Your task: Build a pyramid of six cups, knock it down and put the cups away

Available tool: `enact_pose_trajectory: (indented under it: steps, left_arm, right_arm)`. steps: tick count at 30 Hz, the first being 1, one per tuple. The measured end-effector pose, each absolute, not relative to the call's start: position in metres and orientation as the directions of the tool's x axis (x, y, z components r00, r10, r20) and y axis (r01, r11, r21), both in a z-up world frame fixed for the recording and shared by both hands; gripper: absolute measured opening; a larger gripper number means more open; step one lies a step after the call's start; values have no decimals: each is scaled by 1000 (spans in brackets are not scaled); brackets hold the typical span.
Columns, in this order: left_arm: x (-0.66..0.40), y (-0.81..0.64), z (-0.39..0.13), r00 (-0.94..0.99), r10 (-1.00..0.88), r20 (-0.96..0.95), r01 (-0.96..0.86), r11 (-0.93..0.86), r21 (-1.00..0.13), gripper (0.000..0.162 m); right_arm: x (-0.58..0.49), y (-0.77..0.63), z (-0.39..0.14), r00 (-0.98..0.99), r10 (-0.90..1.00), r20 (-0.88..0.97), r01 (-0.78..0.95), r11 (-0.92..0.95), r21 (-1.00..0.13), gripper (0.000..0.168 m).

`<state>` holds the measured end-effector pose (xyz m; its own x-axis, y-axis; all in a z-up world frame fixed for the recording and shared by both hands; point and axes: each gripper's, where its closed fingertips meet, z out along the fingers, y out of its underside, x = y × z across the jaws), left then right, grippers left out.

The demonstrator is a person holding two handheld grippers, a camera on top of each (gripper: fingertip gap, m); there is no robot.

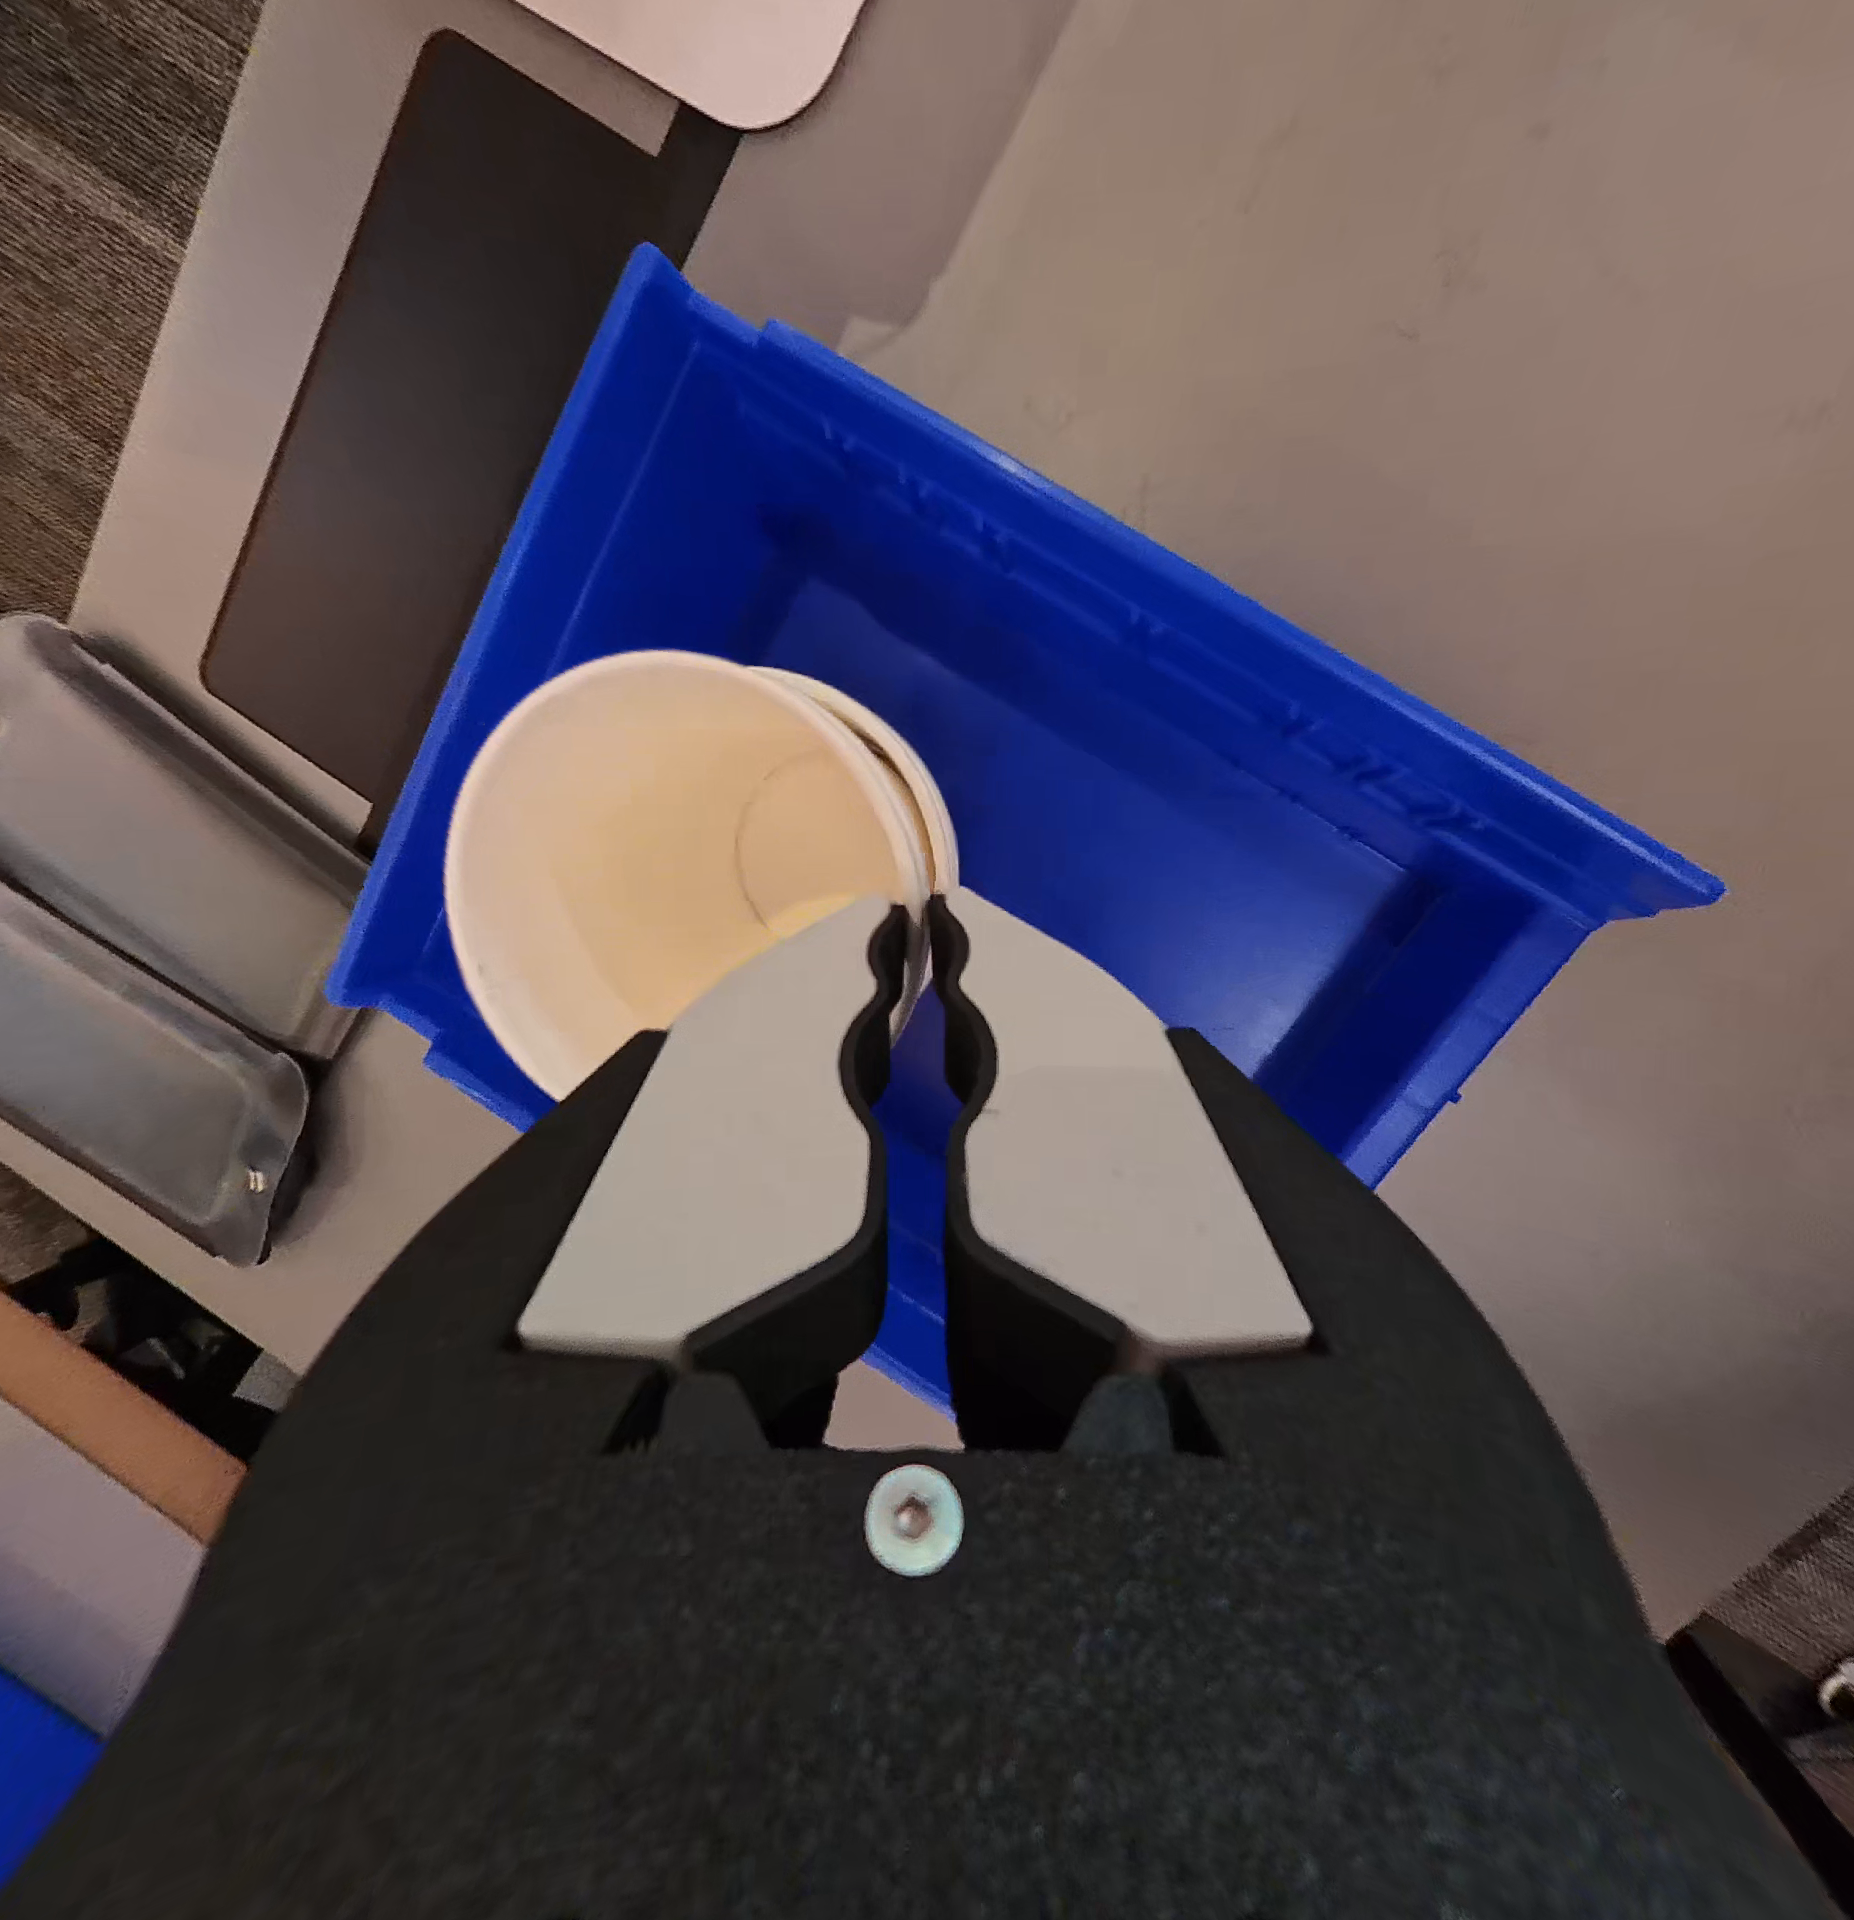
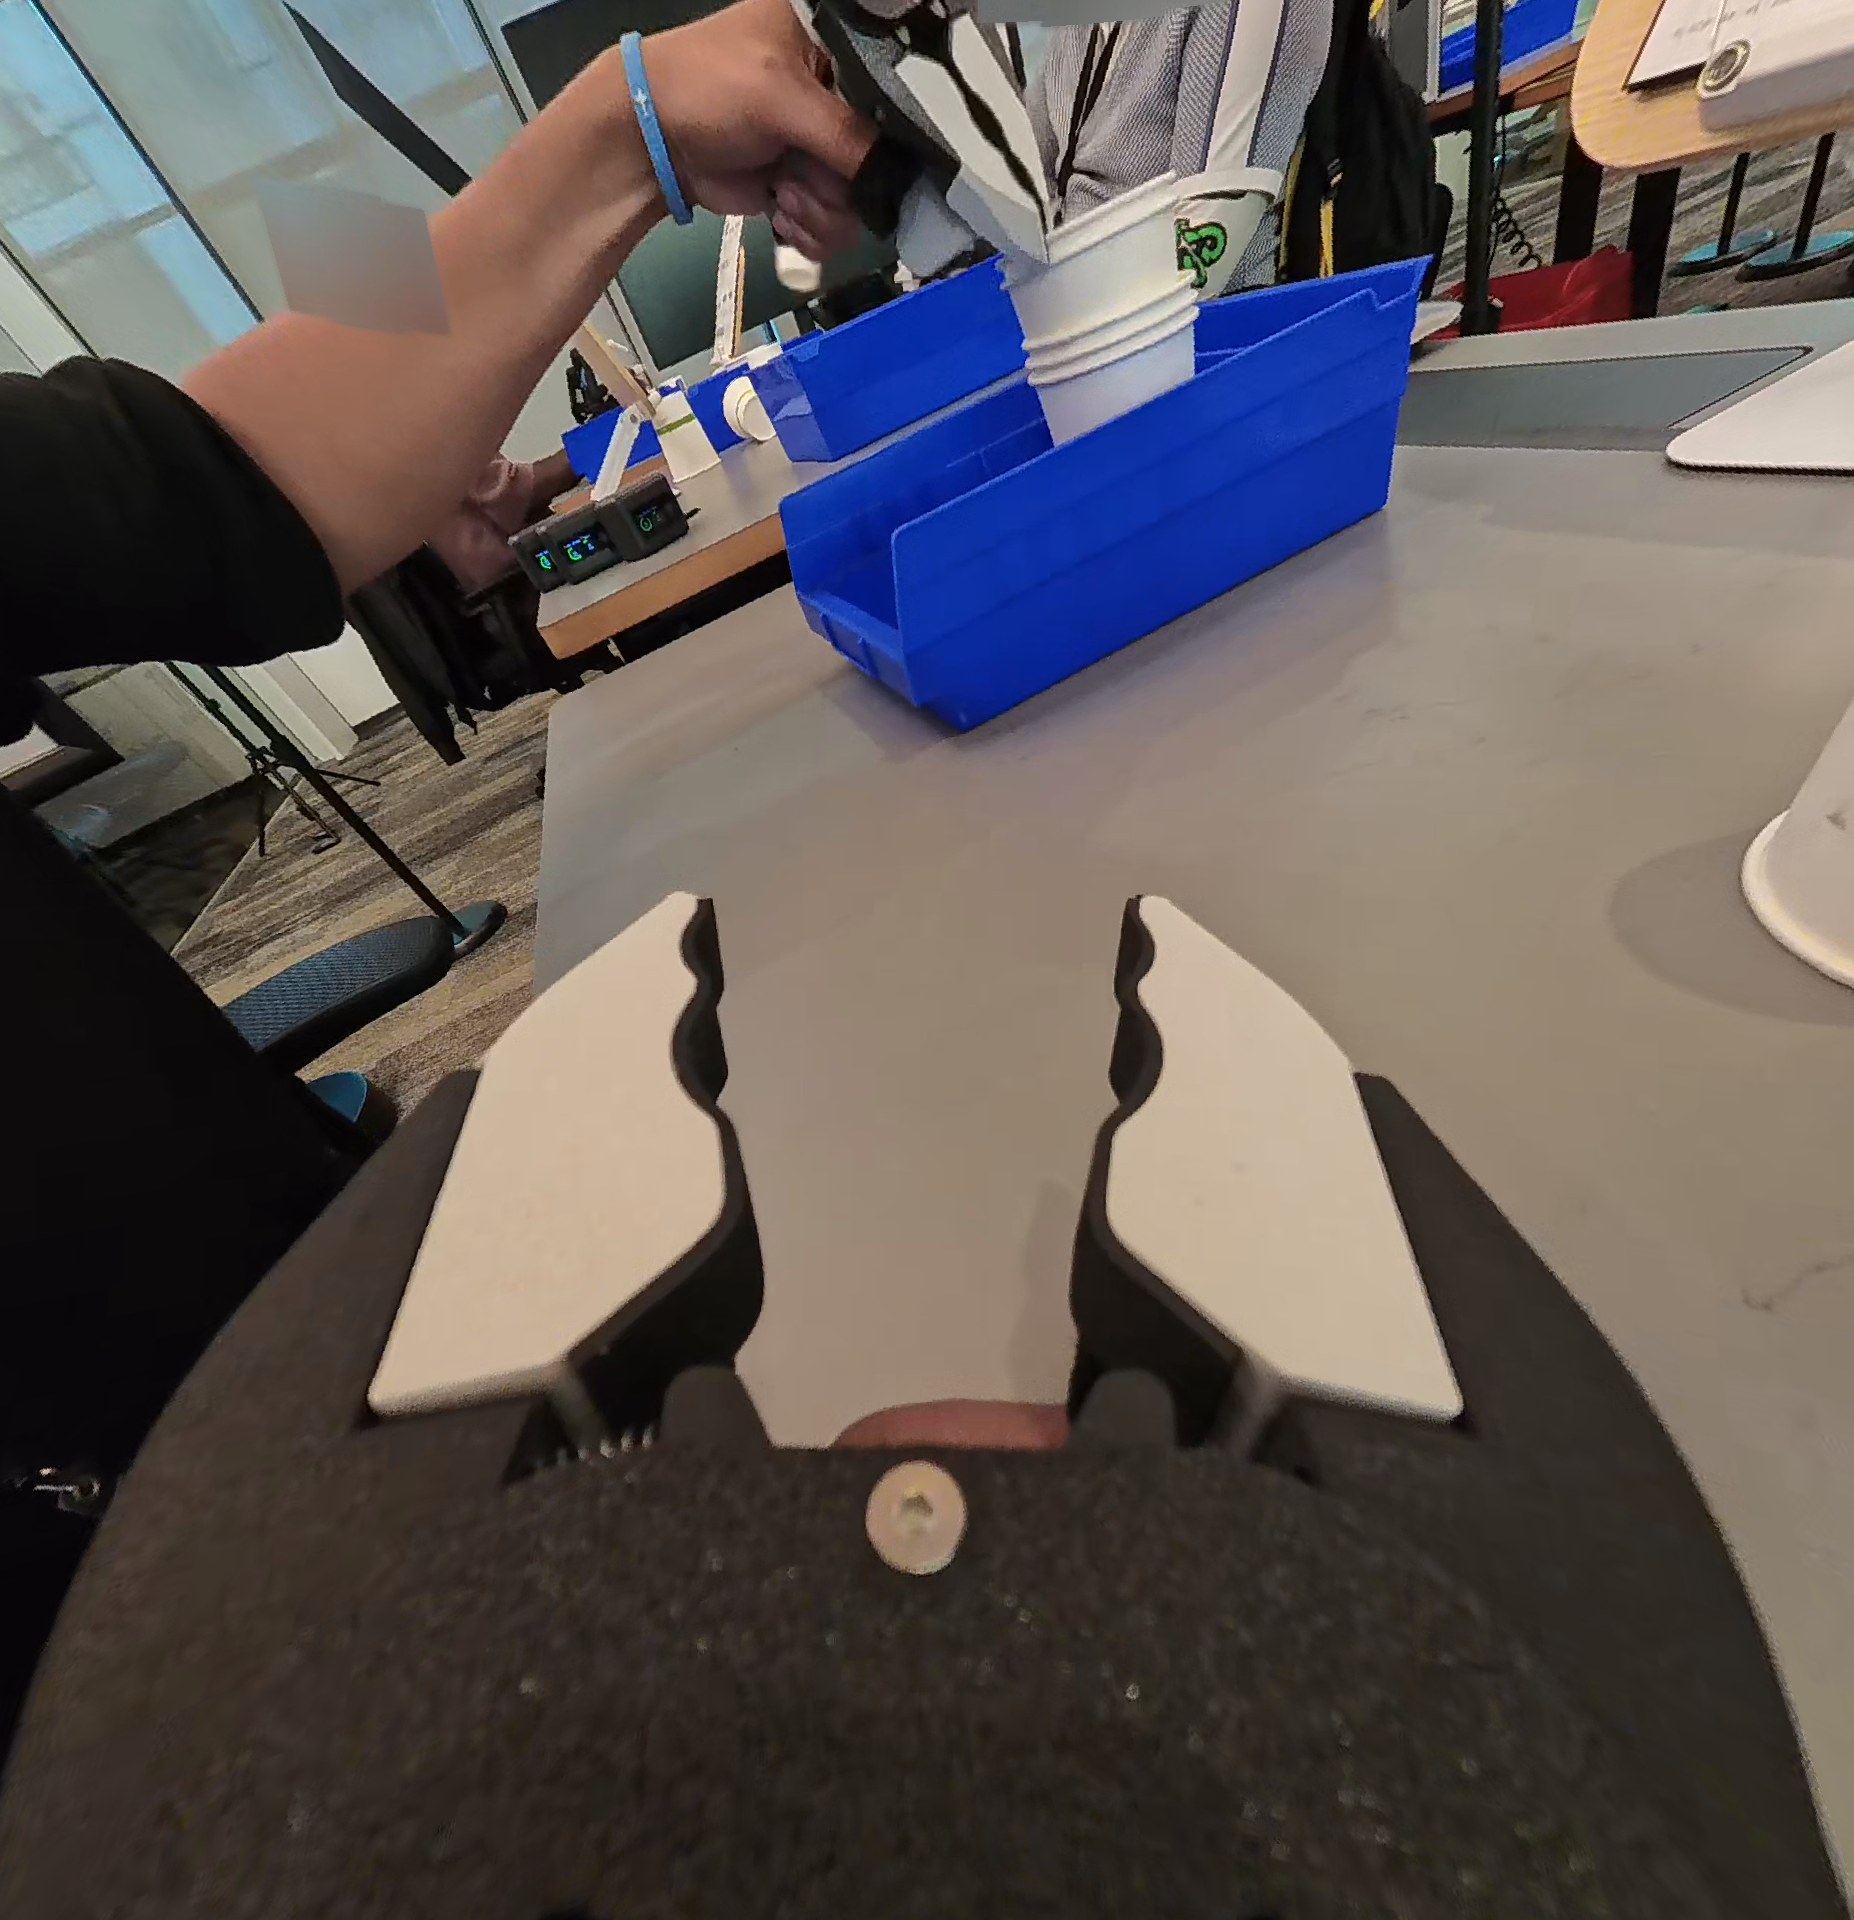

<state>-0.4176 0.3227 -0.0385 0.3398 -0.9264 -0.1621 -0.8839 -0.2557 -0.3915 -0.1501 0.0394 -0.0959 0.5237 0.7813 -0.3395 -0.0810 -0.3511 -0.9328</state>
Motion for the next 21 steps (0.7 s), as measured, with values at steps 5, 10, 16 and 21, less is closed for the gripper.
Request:
enact_pose_trajectory:
  steps: [5, 10, 16, 21]
  left_arm:
    - [-414, 320, -37, 355, -933, -53, -849, -298, -436, 3]
    - [-415, 324, -26, 368, -929, 47, -817, -347, -461, 3]
    - [-413, 322, -6, 358, -923, 145, -805, -383, -453, 3]
    - [-413, 327, -8, 379, -901, 209, -800, -433, -415, 3]
  right_arm:
    - [-152, 37, -99, 513, 787, -341, -66, -361, -930, 72]
    - [-157, 33, -101, 495, 797, -345, -50, -371, -927, 72]
    - [-161, 30, -103, 478, 806, -348, -33, -380, -925, 72]
    - [-161, 29, -103, 474, 807, -353, -33, -385, -922, 72]
